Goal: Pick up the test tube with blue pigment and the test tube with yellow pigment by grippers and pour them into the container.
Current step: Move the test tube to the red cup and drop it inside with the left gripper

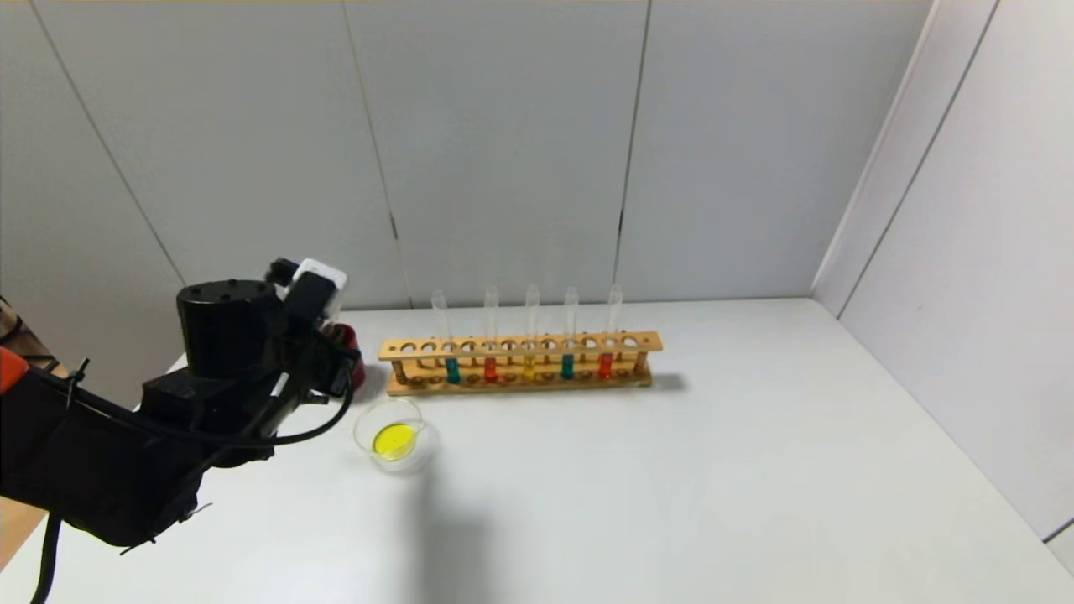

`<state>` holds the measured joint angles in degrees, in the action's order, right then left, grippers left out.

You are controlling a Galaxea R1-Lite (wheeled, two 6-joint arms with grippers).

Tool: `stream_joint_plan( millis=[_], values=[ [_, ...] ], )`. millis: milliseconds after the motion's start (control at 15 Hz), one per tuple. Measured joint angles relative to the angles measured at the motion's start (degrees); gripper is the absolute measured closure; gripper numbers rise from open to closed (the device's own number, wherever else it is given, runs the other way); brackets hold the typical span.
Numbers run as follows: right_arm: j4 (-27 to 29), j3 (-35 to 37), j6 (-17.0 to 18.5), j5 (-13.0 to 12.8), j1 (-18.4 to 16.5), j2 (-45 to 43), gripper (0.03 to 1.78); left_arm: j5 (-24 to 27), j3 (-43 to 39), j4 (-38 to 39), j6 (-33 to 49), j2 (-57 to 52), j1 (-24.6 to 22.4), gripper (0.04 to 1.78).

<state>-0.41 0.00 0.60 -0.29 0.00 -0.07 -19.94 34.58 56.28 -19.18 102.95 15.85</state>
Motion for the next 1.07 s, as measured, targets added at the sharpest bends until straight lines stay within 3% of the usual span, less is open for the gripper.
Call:
stream_joint_plan(
  millis=[400,800,1067],
  values=[
    [-0.02,0.00,0.02,0.02,0.00,0.00,0.06,4.75,11.82,-2.77,7.74,1.66,-7.50,1.49],
    [0.00,0.00,0.02,0.00,0.00,0.00,0.06,7.00,22.11,-4.22,10.17,8.29,-8.47,1.49],
    [0.00,0.00,0.02,-0.01,0.00,0.00,0.06,7.16,23.80,-4.22,11.19,12.13,-8.80,1.49]
  ],
)
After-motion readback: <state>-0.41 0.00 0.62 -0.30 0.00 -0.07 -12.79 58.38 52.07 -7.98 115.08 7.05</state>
